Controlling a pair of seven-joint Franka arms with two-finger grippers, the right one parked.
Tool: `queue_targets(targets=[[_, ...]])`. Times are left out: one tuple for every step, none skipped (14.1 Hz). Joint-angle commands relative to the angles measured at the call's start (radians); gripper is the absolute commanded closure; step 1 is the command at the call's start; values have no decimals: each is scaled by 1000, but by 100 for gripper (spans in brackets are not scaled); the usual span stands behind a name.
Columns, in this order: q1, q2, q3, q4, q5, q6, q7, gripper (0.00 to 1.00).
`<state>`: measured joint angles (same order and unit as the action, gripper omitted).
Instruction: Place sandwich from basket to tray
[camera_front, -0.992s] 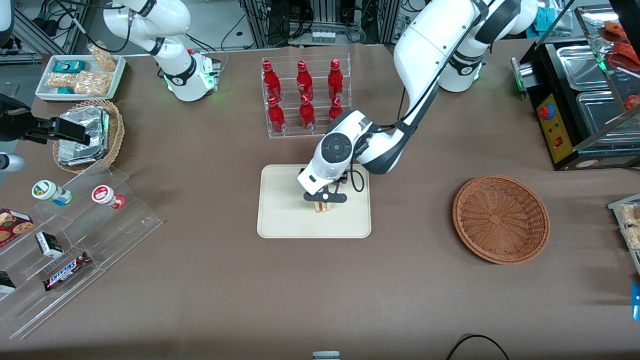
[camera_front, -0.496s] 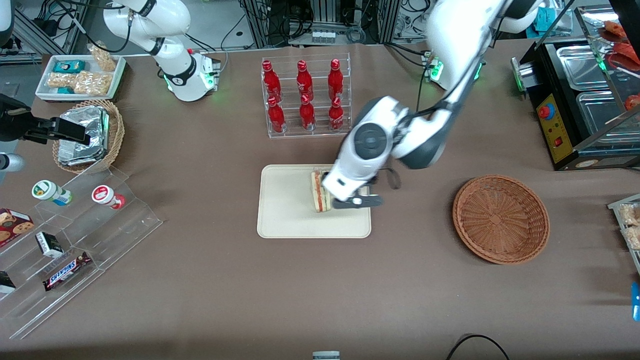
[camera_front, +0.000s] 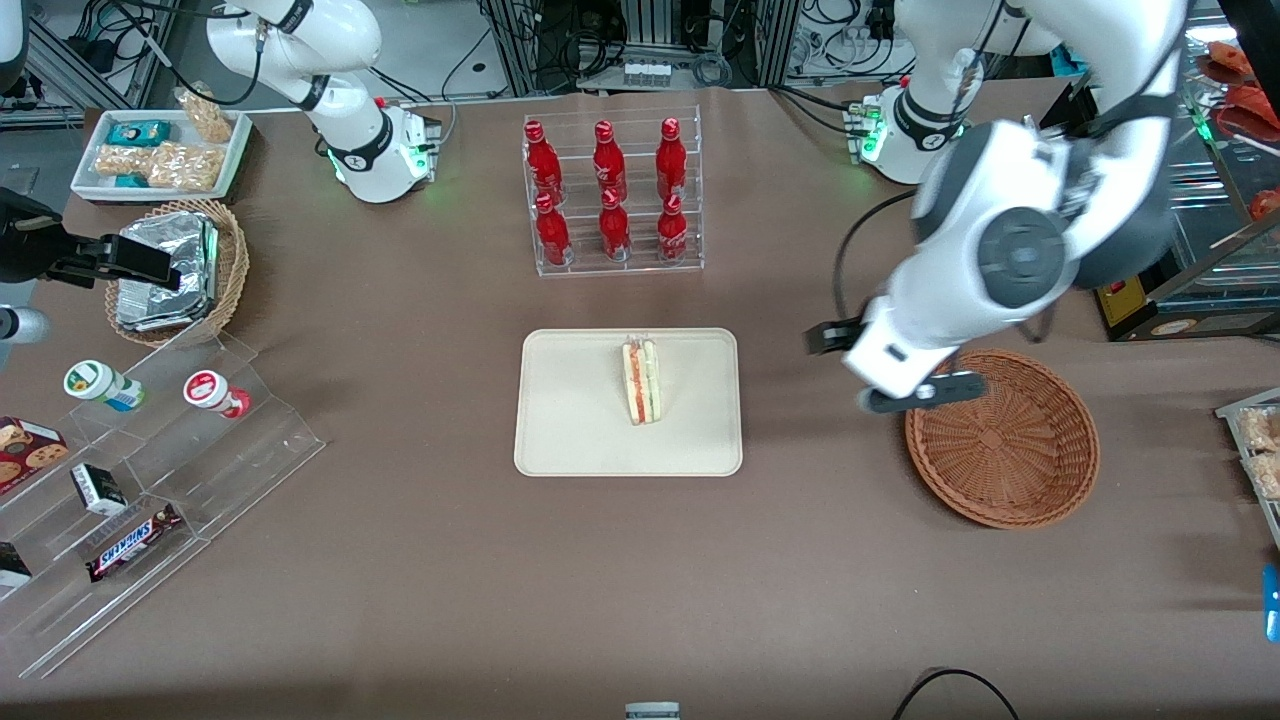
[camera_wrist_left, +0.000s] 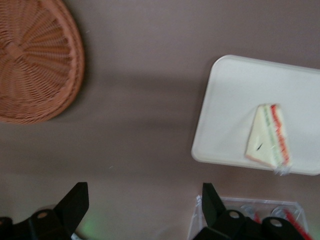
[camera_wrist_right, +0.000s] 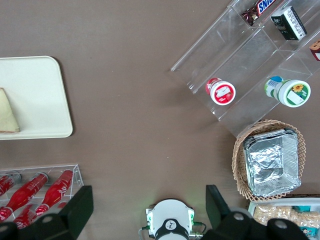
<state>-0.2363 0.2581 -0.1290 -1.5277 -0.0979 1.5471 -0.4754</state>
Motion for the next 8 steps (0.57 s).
queue_targets(targets=[[92,-80,-11,-19,15,-102,133,0],[141,-103,-11,-19,18,-137,188,0],[173,-124,-11,-19,38,-180,246,0],[198,-146,-11,-17,65,-226,312,0],[213,-161,-11,-17,85,-252,349,0],[231,-171,-8,-8,96,-269,359,0],[245,-175,-6,35,98,-298,357,0],[247,-168,-6,75,101,-346,356,0]])
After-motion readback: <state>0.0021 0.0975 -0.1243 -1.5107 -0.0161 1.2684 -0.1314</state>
